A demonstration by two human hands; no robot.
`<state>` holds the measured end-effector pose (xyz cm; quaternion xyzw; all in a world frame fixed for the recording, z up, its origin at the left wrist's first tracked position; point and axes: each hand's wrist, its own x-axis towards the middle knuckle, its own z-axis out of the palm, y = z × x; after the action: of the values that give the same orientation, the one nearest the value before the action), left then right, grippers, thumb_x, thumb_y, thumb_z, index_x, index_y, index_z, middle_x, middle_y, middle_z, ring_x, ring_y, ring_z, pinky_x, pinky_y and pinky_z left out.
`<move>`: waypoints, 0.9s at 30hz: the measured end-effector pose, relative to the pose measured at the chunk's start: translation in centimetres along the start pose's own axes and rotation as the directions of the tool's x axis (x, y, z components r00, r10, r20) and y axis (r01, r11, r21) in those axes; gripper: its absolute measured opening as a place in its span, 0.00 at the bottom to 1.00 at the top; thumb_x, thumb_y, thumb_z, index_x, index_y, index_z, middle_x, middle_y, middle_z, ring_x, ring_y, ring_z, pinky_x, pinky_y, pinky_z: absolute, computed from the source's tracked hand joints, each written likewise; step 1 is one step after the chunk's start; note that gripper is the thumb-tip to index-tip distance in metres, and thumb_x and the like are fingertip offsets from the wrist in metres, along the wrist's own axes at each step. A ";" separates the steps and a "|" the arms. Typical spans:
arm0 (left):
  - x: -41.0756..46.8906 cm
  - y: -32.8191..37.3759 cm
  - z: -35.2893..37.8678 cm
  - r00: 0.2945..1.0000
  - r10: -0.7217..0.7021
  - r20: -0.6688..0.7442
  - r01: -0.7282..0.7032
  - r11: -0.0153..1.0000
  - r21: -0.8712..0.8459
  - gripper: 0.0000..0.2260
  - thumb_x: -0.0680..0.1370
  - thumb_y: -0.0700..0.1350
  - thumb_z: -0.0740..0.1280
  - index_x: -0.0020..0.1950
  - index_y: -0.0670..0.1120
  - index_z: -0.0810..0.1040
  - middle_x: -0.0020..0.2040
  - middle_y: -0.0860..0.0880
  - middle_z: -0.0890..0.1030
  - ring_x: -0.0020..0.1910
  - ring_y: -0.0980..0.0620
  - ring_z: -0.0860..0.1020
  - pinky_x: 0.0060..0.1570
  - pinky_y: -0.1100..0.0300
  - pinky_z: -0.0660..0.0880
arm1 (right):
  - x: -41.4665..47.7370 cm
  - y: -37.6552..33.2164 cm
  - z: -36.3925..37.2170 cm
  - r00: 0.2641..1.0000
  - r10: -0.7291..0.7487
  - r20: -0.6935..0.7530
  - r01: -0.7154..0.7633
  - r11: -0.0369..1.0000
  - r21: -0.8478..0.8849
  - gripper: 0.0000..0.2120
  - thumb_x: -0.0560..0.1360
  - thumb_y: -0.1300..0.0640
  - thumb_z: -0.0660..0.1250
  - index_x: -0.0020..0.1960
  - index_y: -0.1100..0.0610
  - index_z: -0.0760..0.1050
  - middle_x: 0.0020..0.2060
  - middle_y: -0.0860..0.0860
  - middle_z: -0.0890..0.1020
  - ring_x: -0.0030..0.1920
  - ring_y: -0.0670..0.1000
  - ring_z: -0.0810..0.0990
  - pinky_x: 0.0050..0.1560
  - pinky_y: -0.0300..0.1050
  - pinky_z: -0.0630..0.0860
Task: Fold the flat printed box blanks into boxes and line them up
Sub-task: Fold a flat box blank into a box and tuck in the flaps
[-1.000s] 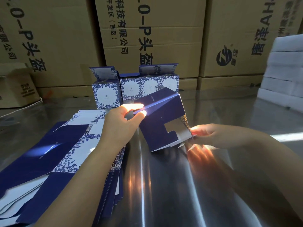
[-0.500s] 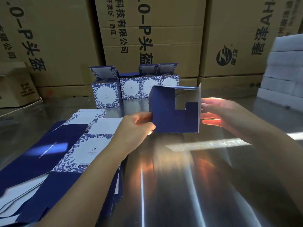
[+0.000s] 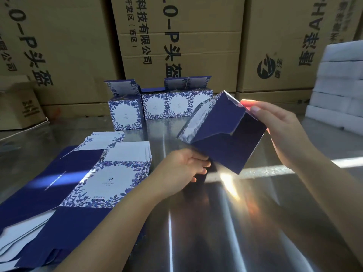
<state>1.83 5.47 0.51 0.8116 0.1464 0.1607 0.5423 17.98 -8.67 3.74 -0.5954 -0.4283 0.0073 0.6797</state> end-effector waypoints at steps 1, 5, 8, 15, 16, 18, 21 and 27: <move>0.0 -0.2 0.4 0.999 0.006 0.041 -0.007 1.000 0.021 0.11 0.77 0.33 0.62 0.51 0.49 0.76 0.49 0.53 0.81 0.48 0.58 0.79 0.42 0.66 0.74 | -0.1 -0.1 0.1 1.000 -0.021 -0.012 0.021 1.000 0.012 0.11 0.79 0.59 0.61 0.52 0.50 0.81 0.51 0.51 0.83 0.47 0.42 0.78 0.45 0.29 0.72; -0.2 -1.0 0.8 0.985 0.058 0.160 -0.098 0.962 0.253 0.15 0.78 0.37 0.63 0.63 0.47 0.74 0.58 0.54 0.78 0.49 0.68 0.75 0.50 0.78 0.69 | -0.2 -0.3 0.1 0.997 -0.075 -0.012 0.075 0.997 0.010 0.13 0.79 0.62 0.61 0.48 0.49 0.82 0.42 0.42 0.84 0.44 0.40 0.78 0.43 0.27 0.71; -0.3 -1.2 0.2 0.960 0.089 0.266 -0.224 0.811 0.540 0.20 0.77 0.44 0.64 0.69 0.53 0.70 0.62 0.53 0.76 0.50 0.68 0.73 0.50 0.77 0.65 | -0.5 -0.2 0.3 0.997 -0.066 0.027 0.066 0.998 -0.011 0.10 0.75 0.56 0.64 0.44 0.46 0.83 0.42 0.43 0.84 0.45 0.41 0.79 0.45 0.32 0.73; 0.4 -2.8 -0.9 0.932 -0.255 0.259 -0.116 0.465 0.877 0.24 0.81 0.51 0.55 0.77 0.48 0.56 0.76 0.48 0.56 0.75 0.48 0.52 0.74 0.54 0.51 | -1.2 0.6 1.4 0.993 -0.038 0.108 0.052 0.989 -0.135 0.13 0.77 0.63 0.65 0.42 0.48 0.83 0.46 0.47 0.83 0.47 0.43 0.78 0.53 0.47 0.73; 0.6 -2.8 -1.1 0.935 -0.264 0.238 -0.094 0.461 0.883 0.22 0.81 0.48 0.55 0.75 0.46 0.60 0.75 0.46 0.59 0.74 0.47 0.55 0.72 0.55 0.53 | -1.3 0.6 1.5 0.992 -0.037 0.119 0.054 0.989 -0.139 0.13 0.77 0.63 0.65 0.42 0.48 0.83 0.46 0.46 0.83 0.47 0.42 0.78 0.53 0.44 0.73; 0.5 -2.7 -1.4 0.953 -0.265 0.149 -0.014 0.451 0.892 0.17 0.81 0.44 0.55 0.69 0.42 0.69 0.69 0.43 0.68 0.69 0.45 0.65 0.68 0.55 0.62 | -1.4 0.6 1.6 0.989 -0.043 0.143 0.065 0.985 -0.157 0.12 0.77 0.62 0.65 0.42 0.49 0.83 0.46 0.46 0.83 0.50 0.41 0.79 0.51 0.33 0.72; 0.1 -2.2 -2.1 0.976 -0.204 -0.071 0.162 0.474 0.865 0.10 0.79 0.41 0.57 0.54 0.39 0.74 0.59 0.41 0.76 0.58 0.41 0.74 0.56 0.55 0.73 | -1.6 0.7 1.7 0.986 -0.046 0.162 0.077 0.978 -0.193 0.10 0.76 0.62 0.67 0.43 0.50 0.83 0.46 0.45 0.83 0.50 0.38 0.78 0.48 0.26 0.70; -0.1 -0.3 -2.0 0.905 0.185 -0.383 0.103 0.779 0.619 0.18 0.78 0.41 0.54 0.67 0.48 0.69 0.66 0.46 0.74 0.63 0.45 0.70 0.56 0.56 0.68 | -1.6 0.7 1.7 0.984 -0.056 0.167 0.094 0.969 -0.230 0.10 0.76 0.60 0.67 0.42 0.47 0.83 0.47 0.44 0.83 0.50 0.39 0.77 0.44 0.29 0.70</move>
<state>0.88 7.21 0.93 0.8933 0.2871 0.2871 0.1930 16.32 -7.89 2.16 -0.6531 -0.5013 -0.0223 0.5672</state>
